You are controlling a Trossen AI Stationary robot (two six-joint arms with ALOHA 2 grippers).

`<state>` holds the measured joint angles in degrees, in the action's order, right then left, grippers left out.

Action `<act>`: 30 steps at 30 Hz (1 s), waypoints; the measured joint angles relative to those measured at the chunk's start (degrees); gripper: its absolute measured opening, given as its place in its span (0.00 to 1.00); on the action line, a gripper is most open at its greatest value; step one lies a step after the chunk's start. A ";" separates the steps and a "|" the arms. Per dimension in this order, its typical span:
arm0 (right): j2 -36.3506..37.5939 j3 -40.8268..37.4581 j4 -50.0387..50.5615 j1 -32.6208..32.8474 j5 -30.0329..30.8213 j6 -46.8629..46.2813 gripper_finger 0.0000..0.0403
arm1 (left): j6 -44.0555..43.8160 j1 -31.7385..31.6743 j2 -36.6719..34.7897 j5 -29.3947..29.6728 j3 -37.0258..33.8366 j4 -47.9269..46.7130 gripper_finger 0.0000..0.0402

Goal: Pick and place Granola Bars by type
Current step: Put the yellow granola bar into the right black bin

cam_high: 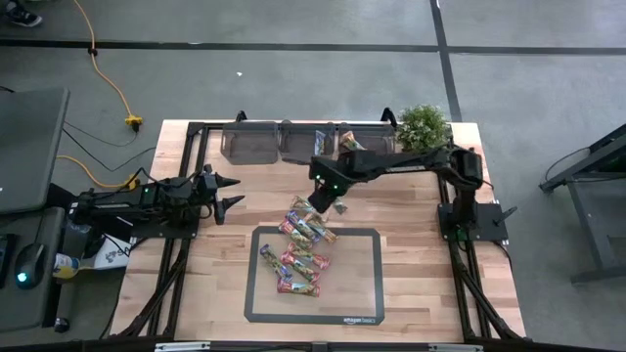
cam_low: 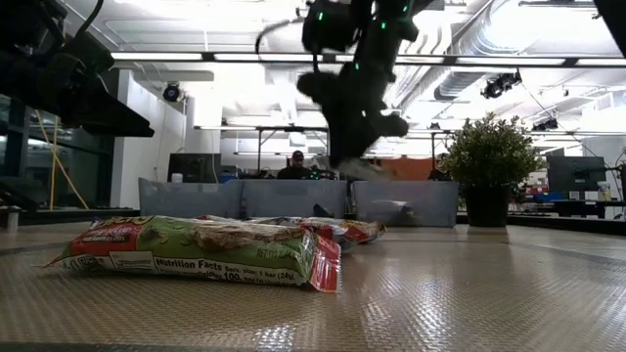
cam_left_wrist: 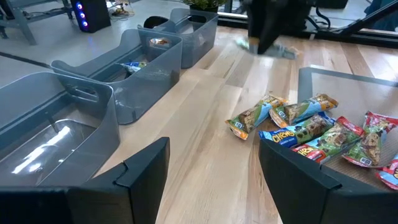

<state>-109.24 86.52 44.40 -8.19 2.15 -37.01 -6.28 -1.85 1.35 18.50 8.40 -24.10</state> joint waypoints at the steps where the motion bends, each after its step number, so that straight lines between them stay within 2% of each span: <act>1: 0.88 0.00 -1.39 0.08 0.46 0.00 0.23 | 0.01 -0.01 0.01 -0.02 -0.02 -0.02 0.60; 14: 10.49 0.00 -20.49 0.44 9.75 6.30 0.23 | 0.00 -0.01 0.00 -0.02 -0.02 -0.02 0.60; 20: 12.47 0.02 -23.42 0.30 12.72 8.80 0.23 | -0.01 -0.01 -0.01 0.00 0.00 0.00 0.60; 30: 13.06 0.00 -24.21 0.31 13.20 10.11 0.23 | -0.01 -0.01 0.01 0.00 0.00 0.00 0.60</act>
<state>-96.18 86.52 20.18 -7.88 15.35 -26.90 -6.28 -1.87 1.37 18.50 8.40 -24.10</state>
